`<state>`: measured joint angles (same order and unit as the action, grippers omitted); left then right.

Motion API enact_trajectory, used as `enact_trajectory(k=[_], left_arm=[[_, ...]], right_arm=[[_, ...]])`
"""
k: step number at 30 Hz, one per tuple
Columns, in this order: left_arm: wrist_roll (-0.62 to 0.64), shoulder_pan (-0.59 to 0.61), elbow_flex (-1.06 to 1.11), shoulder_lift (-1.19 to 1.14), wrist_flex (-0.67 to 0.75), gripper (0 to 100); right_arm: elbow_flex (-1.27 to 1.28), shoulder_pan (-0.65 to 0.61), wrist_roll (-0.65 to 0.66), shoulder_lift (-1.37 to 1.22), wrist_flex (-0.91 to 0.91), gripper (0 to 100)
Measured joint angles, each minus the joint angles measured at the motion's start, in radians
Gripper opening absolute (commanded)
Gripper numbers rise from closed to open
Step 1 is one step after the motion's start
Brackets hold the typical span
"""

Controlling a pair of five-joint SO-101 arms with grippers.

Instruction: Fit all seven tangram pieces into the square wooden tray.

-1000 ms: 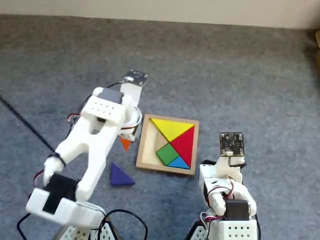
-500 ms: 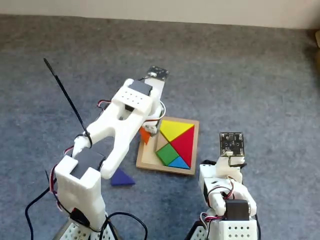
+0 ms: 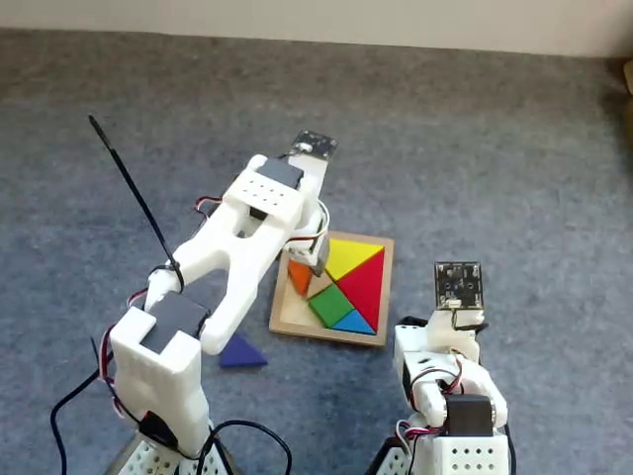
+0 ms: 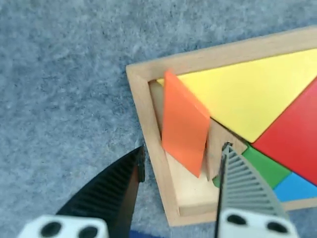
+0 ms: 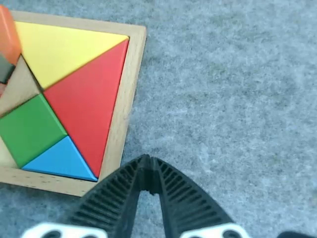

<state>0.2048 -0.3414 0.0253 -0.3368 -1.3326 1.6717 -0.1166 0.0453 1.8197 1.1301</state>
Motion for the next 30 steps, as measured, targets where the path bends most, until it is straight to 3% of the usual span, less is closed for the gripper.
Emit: enact_trajectory(k=[11,20,30], left_arm=[[0.0,0.003,-0.003,0.0,-0.015,24],[-0.002,0.118,-0.003,-0.025,0.103,24],[-0.002,0.126,-0.021,-0.087,0.104,24]], right_arm=[[0.0,0.0,0.0,0.0,0.0,0.5],[0.0,0.0,0.0,0.0,0.0,0.5],[0.0,0.0,0.0,0.0,0.0,0.5]])
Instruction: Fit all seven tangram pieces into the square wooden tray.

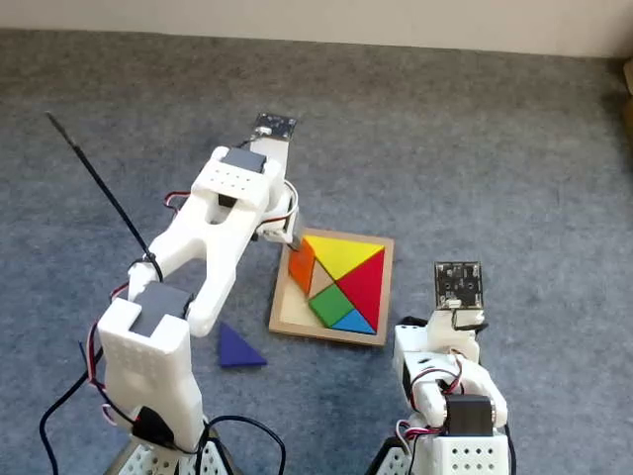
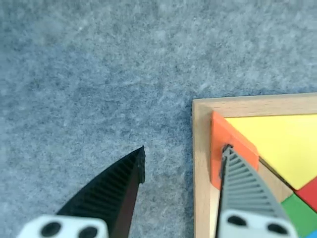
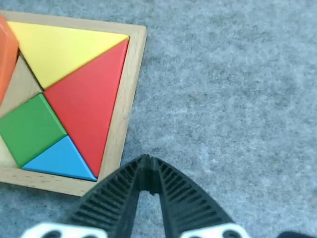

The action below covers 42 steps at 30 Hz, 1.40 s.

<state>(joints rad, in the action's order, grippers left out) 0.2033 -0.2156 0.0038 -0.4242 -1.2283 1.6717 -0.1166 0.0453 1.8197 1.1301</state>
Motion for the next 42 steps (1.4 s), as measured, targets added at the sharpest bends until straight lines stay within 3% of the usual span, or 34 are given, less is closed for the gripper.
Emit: enact_trajectory(k=[21,27,42], left_arm=[[0.0,-0.02,0.035,0.153,-0.087,25],[-0.002,-0.015,0.147,0.18,-0.086,25],[-0.002,-0.017,0.259,0.181,0.132,25]], right_arm=[[0.0,0.0,0.0,0.0,0.0,0.5],[0.0,0.0,0.0,0.0,0.0,0.5],[0.0,0.0,0.0,0.0,0.0,0.5]])
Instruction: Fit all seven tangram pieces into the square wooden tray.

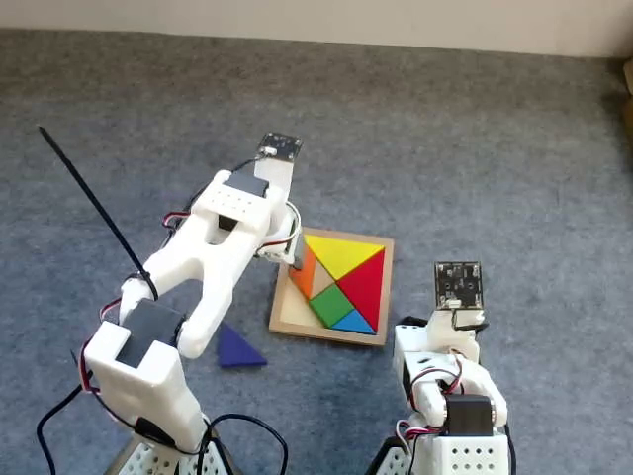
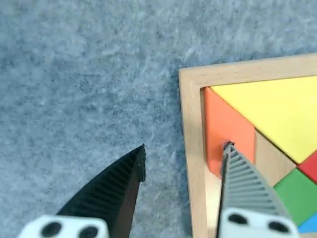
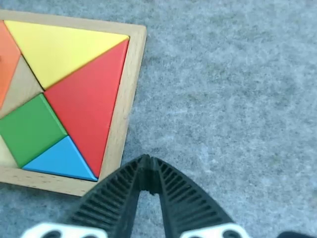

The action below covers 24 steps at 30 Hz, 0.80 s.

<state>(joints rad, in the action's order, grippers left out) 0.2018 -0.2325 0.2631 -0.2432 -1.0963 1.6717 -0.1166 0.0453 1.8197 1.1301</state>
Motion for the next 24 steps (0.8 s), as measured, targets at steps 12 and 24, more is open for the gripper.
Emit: enact_trajectory(k=[12,24], left_arm=[[-0.002,0.012,-0.061,0.233,-0.229,25],[-0.002,0.012,0.267,0.511,-0.351,25]], right_arm=[[0.0,0.0,0.0,0.0,0.0,0.5],[0.0,0.0,0.0,0.0,0.0,0.5]])
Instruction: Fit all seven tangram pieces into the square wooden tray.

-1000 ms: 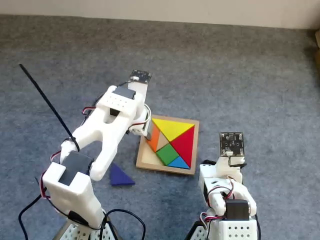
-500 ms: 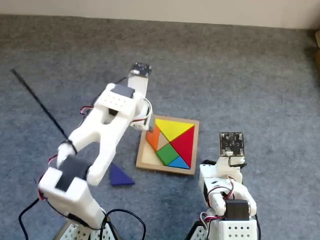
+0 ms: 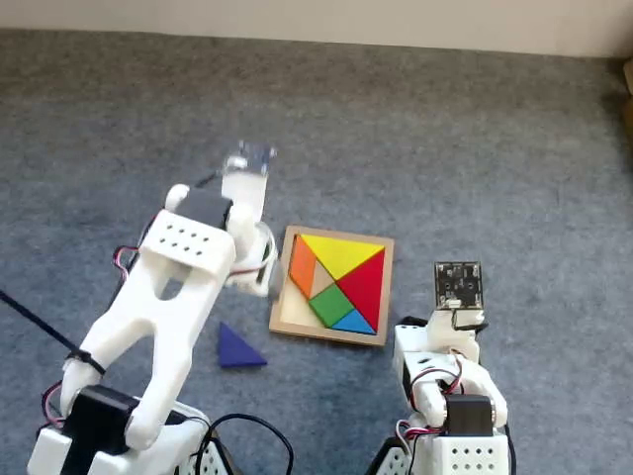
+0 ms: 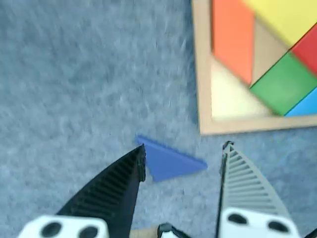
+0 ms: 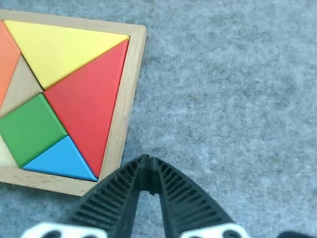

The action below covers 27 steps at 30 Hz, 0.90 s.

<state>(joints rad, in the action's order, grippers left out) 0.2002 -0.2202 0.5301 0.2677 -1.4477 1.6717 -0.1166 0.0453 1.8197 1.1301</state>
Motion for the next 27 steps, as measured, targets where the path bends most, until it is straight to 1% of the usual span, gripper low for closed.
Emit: enact_trajectory(k=[5,11,14,18,20,23,27], left_arm=[[0.002,-0.003,0.126,0.0,0.012,25],[0.006,0.0,0.175,0.002,0.015,25],[0.089,0.006,0.215,0.002,0.015,25],[0.301,0.002,0.242,0.002,0.017,25],[0.381,0.006,0.259,0.002,0.018,25],[0.422,0.005,0.302,0.002,0.058,25],[0.434,0.003,0.391,0.012,0.173,25]], right_arm=[[0.0,0.0,0.0,0.0,0.0,0.5],[0.0,0.0,0.0,0.0,0.0,0.5],[0.0,0.0,0.0,0.0,0.0,0.5],[0.0,0.0,0.0,0.0,0.0,0.5],[0.0,0.0,0.0,0.0,0.0,0.5],[0.0,0.0,0.0,0.0,0.0,0.5],[0.0,0.0,0.0,0.0,0.0,0.5]])
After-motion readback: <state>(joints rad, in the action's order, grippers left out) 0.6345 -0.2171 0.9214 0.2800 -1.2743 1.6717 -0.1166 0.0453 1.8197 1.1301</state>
